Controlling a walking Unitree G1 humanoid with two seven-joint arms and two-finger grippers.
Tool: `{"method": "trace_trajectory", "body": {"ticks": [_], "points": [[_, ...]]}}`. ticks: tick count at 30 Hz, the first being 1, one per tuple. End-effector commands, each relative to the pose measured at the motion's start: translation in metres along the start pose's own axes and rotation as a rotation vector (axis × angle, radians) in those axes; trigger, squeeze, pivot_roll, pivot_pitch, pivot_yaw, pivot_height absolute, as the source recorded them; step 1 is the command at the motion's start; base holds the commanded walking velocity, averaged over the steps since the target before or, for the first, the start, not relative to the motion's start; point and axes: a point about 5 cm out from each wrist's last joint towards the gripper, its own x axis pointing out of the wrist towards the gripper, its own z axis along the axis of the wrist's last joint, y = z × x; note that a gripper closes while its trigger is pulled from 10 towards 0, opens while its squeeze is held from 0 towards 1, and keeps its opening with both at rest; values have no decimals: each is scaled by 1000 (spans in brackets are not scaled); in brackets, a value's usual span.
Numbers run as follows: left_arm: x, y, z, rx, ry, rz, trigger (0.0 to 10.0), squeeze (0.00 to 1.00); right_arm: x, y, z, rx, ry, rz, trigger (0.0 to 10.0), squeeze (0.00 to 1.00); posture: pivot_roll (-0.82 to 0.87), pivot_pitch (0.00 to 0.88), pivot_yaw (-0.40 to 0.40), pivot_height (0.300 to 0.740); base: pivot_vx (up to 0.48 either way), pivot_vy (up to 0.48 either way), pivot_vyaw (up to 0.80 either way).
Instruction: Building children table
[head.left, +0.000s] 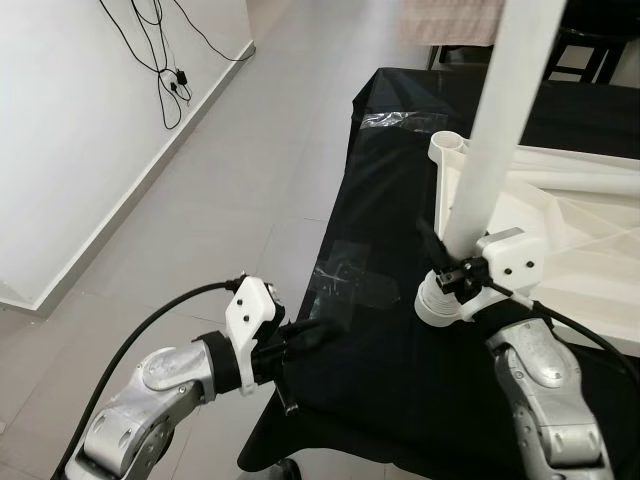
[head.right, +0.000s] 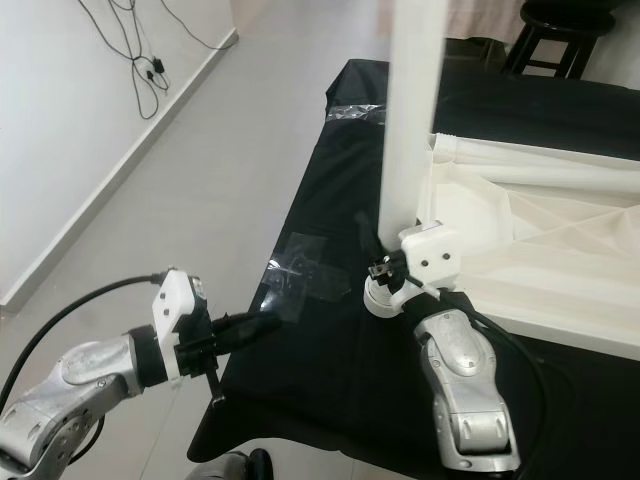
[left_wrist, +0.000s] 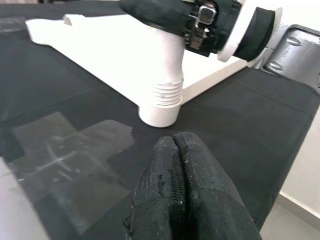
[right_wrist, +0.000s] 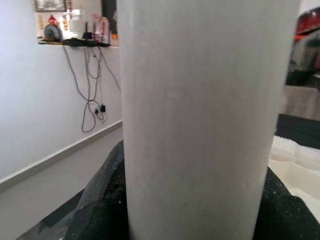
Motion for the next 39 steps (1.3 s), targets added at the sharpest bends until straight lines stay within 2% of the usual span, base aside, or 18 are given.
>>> {"method": "trace_trajectory", "body": {"ticks": [1, 6, 9, 13, 15, 16, 18, 22, 24, 27, 29, 31, 32, 34, 36, 39], "points": [[-3, 1, -1, -2, 14, -2, 10000, 0, -31, -20, -68, 89, 371, -136, 10000, 0, 56, 186, 60, 740, 0, 0, 0], [-3, 1, -1, 1, 16, -3, 10000, 0, -34, -19, -66, 183, 299, -119, 10000, 0, 54, 188, 60, 740, 0, 0, 0], [-3, 1, 0, 2, 14, -1, 10000, 0, -38, -14, -70, 175, 308, -98, 10000, 0, 59, 190, 60, 740, 0, 0, 0], [-3, 1, 1, 5, 13, 0, 10000, 0, -36, -12, -68, 122, 305, -86, 10000, 0, 61, 190, 60, 740, 0, 0, 0], [-3, 1, 1, 7, 13, 0, 10000, 0, -32, -9, -62, 29, 283, -32, 10000, 0, 59, 193, 64, 740, 0, 0, 0], [-3, 1, 1, 7, 13, 0, 10000, 0, -32, -9, -62, 29, 283, -32, 10000, 0, 59, 193, 64, 740, 0, 0, 0], [-3, 2, 2, 9, 12, -2, 10000, 0, -28, -7, -57, -41, 265, 14, 10000, 0, 57, 193, 64, 740, 0, 0, 0], [-2, 2, 2, 12, 10, -3, 10000, 0, -23, -6, -52, -96, 252, 53, 10000, 0, 57, 194, 63, 740, 0, 0, 0], [-1, 2, 3, 12, 7, -3, 10000, 0, -19, -3, -47, -153, 231, 122, 10000, 0, 55, 195, 62, 740, 0, 0, 0], [-1, 2, 3, 11, 6, -3, 10000, 0, -17, -2, -46, -164, 226, 140, 10000, 0, 54, 195, 62, 740, 0, 0, 0], [0, 0, 2, 8, 5, -4, 10000, 0, -6, -3, -31, -92, 159, 188, 10000, 0, 55, 195, 58, 740, 0, 0, 0], [1, 0, 2, 7, 4, -5, 10000, 0, -3, -4, -25, -58, 134, 200, 10000, 0, 53, 196, 58, 740, 0, 0, 0], [1, -1, 1, 6, 4, -5, 10000, 0, 4, -7, -11, 22, 78, 233, 10000, 0, 52, 196, 57, 740, 0, 0, 0], [2, -1, 1, 4, 3, -6, 10000, 0, 8, -10, 2, 72, 30, 266, 10000, 0, 50, 197, 55, 740, 0, 0, 0], [2, -1, 1, 4, 2, -7, 10000, 0, 10, -10, 6, 82, 17, 278, 10000, 0, 50, 197, 55, 740, 0, 0, 0], [3, -2, 0, 2, 0, -8, 10000, 0, 16, -17, 23, 90, -50, 323, 10000, 0, 49, 196, 50, 740, 0, 0, 0]]}}
